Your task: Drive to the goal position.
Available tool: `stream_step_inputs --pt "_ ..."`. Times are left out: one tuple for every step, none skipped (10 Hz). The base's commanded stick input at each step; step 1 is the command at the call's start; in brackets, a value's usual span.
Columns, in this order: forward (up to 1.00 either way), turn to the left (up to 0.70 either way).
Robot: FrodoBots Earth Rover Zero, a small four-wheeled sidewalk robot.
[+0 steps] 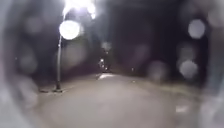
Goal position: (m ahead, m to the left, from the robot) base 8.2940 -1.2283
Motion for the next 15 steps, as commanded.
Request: stream_step_inputs --pt "1.0 0.07" --pt "1.0 0.02" --pt "1.0 0.0" --pt "1.0 0.0" --pt "1.0 0.0" --pt "1.0 0.01" --pt "1.0 0.03" --pt "1.0 0.04" --pt "1.0 0.08" --pt "1.0 0.14" --pt "1.0 0.16" --pt "1.0 0.08" --pt "1.0 0.05" --pt "1.0 0.09" --pt "1.0 0.13"
